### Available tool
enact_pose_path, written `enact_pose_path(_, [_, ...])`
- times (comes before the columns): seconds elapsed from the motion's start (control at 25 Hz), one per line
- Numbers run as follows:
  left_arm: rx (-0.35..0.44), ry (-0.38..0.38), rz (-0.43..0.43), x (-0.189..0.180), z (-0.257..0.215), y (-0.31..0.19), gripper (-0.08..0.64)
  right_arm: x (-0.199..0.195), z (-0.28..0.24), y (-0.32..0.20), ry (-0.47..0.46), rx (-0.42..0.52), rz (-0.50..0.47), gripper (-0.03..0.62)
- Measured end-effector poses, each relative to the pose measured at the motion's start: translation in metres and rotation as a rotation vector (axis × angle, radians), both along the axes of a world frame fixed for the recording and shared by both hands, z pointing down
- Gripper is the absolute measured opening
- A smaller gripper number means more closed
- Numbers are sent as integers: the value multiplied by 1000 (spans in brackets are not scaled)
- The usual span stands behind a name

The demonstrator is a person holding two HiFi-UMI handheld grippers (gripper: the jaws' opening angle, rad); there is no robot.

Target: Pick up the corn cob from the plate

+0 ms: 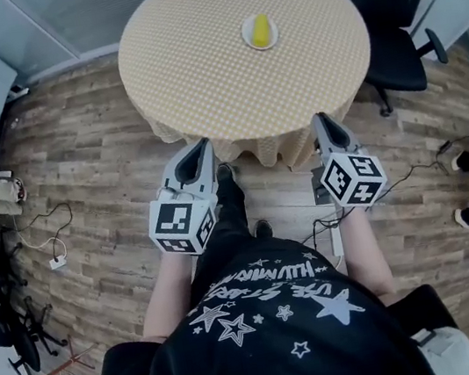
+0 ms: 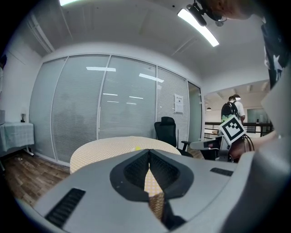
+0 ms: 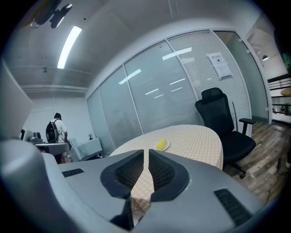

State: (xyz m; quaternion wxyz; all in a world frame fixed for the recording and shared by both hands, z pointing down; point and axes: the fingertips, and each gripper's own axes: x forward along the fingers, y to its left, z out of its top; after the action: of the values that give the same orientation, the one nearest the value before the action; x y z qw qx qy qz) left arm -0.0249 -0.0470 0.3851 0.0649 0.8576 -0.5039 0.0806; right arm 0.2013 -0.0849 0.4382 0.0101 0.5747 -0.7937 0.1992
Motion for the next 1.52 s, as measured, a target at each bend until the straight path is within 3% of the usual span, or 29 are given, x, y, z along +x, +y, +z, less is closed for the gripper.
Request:
enact_pose_path(0.36, [-12,35,55,4,8,-58,8,2,4,-40,34,-24,36,48])
enact_pose_path(0.92, [-42,63,102,-24,17,-192,7,-23,10,-165,59,-55,76,48])
enact_pose_path(1.52, [-101,60,202,-40,36,-317,8,-46,40,-278,89,-214,125,48])
